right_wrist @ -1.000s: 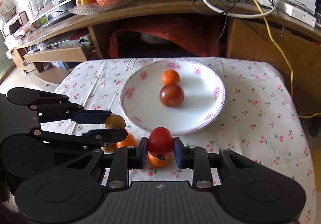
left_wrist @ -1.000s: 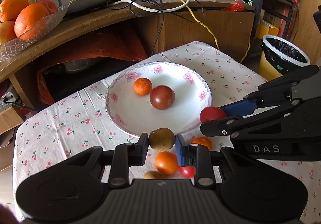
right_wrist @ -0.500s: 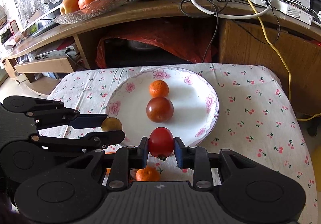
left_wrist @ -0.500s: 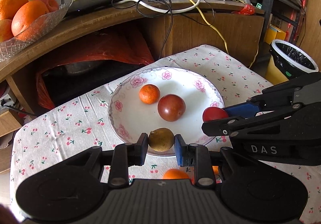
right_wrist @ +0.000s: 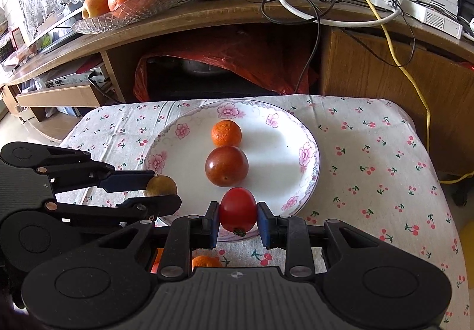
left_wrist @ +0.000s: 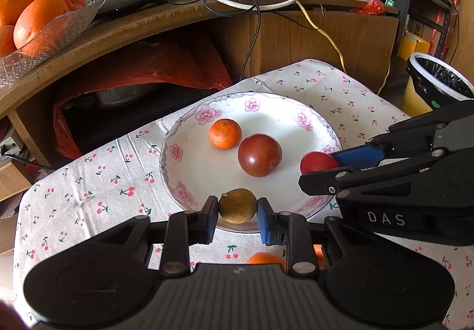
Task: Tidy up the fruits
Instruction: 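Carry the potato and red tomato over the bowl and release both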
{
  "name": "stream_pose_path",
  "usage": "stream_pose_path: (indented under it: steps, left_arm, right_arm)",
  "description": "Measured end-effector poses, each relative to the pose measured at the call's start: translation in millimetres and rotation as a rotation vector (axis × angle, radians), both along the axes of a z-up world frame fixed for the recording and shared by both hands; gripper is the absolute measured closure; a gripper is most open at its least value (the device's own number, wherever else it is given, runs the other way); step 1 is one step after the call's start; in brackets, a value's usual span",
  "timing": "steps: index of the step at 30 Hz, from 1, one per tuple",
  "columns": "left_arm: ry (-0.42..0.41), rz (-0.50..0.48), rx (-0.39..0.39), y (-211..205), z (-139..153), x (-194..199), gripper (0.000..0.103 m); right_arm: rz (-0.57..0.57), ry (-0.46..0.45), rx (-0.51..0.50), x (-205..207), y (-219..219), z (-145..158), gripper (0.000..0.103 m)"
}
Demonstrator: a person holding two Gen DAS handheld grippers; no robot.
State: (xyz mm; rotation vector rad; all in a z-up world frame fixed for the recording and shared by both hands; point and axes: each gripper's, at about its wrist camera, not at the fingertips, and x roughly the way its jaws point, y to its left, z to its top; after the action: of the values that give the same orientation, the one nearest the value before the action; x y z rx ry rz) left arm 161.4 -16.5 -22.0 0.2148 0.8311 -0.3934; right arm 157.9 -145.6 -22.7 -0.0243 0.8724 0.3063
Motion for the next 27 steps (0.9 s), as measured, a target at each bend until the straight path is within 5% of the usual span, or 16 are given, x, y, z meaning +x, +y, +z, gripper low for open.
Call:
stream_pose_path:
  steps: [27]
  left_arm:
    - [-0.017,0.006,0.03,-3.1,-0.8,-1.5,0.066]
  right_arm:
    - [0.0,-0.003,-0.001,3.6,0.4,-5.8,0.076]
